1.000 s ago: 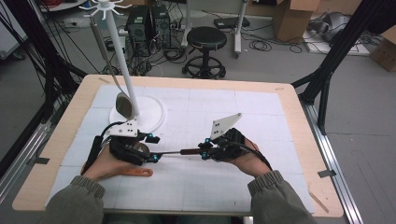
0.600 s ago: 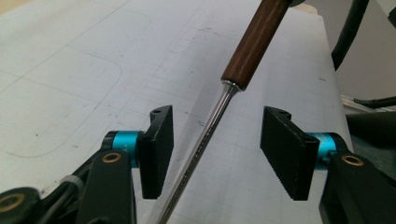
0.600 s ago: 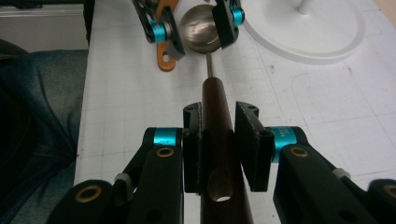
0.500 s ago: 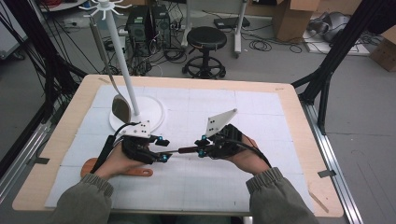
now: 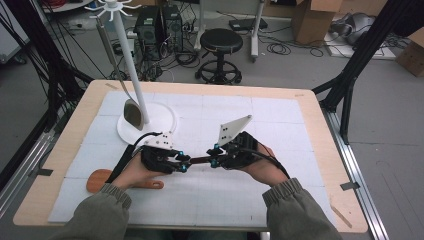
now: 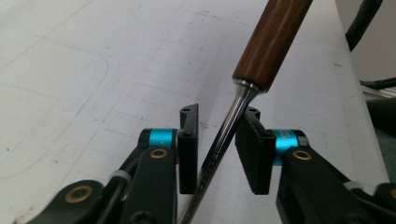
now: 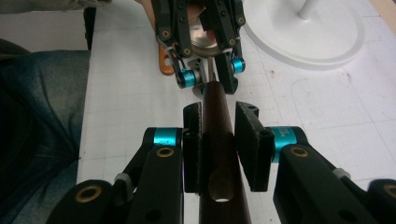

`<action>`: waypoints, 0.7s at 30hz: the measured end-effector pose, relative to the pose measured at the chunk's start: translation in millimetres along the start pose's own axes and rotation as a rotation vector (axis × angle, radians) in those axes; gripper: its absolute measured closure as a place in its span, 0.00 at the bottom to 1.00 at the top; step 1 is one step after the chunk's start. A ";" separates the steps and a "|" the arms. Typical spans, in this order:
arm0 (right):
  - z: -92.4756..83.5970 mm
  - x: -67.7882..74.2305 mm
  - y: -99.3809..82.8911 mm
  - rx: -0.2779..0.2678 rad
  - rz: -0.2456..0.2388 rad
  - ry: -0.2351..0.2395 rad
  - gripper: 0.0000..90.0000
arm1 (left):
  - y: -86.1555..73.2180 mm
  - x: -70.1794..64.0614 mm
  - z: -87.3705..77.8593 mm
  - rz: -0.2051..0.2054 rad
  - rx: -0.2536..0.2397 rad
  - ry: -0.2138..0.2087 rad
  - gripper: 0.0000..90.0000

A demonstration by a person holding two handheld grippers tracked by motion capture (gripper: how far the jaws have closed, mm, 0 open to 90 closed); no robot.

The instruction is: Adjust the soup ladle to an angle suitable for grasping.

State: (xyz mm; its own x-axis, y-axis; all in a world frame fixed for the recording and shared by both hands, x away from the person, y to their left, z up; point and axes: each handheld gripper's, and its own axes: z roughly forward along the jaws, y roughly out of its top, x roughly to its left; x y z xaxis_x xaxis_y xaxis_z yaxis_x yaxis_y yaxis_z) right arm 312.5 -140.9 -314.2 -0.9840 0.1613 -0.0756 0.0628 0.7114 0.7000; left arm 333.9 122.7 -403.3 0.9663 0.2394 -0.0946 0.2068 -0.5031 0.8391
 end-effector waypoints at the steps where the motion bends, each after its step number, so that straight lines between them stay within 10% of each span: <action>1: 0.0 -0.2 0.3 -0.002 -0.004 0.000 0.81 | 0.7 -1.0 0.1 0.008 -0.002 0.000 0.81; 12: -5.1 -5.2 0.5 -0.032 0.047 0.023 0.77 | 1.8 -0.1 -4.6 0.032 -0.024 0.001 0.84; 21: -16.2 -13.1 -12.8 -0.075 0.130 -0.055 0.57 | 2.2 7.8 -13.7 -0.002 -0.085 0.031 0.86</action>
State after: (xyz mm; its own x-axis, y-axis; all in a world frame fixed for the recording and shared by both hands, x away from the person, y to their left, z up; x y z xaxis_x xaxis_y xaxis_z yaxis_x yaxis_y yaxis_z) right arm 321.9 -163.2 -310.7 -0.9575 0.2877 -0.0184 0.1745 0.6291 0.7575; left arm 339.8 134.9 -394.9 0.9604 0.2666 -0.0811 0.1940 -0.4310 0.8813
